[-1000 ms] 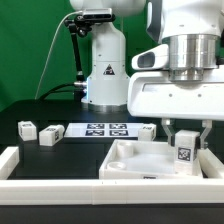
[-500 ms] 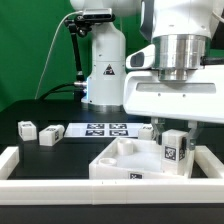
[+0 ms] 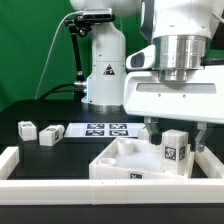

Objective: Assemble one leg

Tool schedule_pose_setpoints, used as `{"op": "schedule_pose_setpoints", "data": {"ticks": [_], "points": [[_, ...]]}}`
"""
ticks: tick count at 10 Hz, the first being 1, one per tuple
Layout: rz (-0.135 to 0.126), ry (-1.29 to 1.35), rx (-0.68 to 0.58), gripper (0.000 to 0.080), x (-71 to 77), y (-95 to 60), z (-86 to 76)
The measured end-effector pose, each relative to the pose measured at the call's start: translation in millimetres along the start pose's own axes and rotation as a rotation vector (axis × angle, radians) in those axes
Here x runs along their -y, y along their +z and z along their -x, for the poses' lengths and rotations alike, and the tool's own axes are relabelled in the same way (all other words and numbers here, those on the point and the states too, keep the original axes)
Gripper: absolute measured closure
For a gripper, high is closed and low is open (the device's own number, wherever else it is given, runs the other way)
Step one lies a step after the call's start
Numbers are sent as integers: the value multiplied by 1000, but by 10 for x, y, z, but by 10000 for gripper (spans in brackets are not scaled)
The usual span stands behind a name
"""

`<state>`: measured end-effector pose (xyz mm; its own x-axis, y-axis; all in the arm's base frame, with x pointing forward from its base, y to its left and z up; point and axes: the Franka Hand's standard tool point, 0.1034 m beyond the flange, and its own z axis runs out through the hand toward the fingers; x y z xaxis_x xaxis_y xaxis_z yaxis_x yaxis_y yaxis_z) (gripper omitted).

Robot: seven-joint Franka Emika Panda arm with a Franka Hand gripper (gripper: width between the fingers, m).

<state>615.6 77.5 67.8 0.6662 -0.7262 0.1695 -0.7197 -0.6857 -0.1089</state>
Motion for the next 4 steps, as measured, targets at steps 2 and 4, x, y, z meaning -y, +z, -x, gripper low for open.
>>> {"op": "schedule_pose_setpoints", "data": {"ticks": [2, 4], "points": [[0, 0, 0, 151, -1, 1, 0], [0, 0, 0, 150, -1, 1, 0]]}}
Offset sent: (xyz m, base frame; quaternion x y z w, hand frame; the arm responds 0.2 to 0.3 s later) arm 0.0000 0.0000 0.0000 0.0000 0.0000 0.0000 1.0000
